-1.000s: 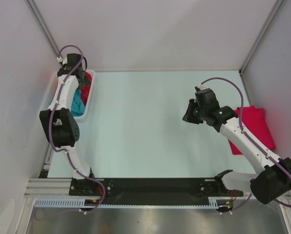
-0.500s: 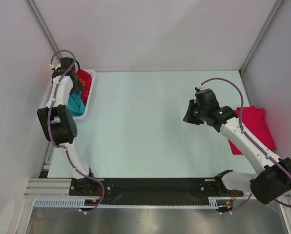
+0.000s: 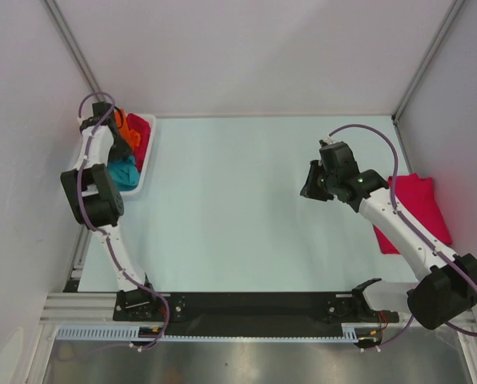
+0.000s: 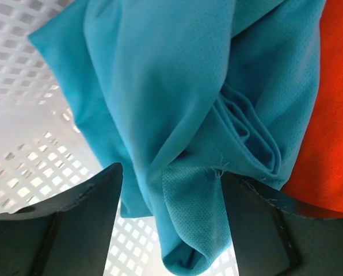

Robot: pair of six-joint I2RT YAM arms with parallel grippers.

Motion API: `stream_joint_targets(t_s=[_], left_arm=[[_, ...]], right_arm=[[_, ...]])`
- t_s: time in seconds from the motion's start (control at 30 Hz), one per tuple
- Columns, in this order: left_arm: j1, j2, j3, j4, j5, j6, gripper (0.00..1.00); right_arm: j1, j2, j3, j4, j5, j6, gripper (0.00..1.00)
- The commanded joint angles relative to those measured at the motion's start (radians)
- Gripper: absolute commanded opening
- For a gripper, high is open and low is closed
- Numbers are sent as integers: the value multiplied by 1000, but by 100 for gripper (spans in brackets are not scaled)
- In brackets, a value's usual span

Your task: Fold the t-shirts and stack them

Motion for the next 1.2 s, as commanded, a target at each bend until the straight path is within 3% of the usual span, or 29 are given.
stream_joint_targets(t_s=[0.0, 0.03, 0.07, 0.1, 0.43, 0.7, 0.9, 1.03, 1.17], left_arm=[[6, 32, 44, 12, 66, -21, 68], [6, 34, 41, 17, 82, -22, 60], [8, 34, 35, 31, 96, -16, 43], [8, 33, 24, 37, 108, -15, 1], [-6, -99, -28, 95, 145, -4, 0], [-99, -202, 92, 69, -123, 88, 0], [-211, -476, -126, 333, -157, 174, 0], [-294, -630, -295, 550, 50, 254, 0], [-355, -672, -293, 517, 284, 223, 0]], right_arm=[[0, 6, 45, 0, 12, -17, 16], [0, 6, 45, -3, 12, -17, 16], [0, 8, 43, -3, 12, -15, 16], [0, 8, 41, -3, 12, -17, 16], [2, 3, 22, 14, 9, -14, 14], [5, -14, 2, 23, 3, -4, 14], [8, -32, -9, 25, 6, -1, 15], [13, -32, -11, 30, 6, 6, 15], [20, -29, -12, 36, 5, 17, 15]])
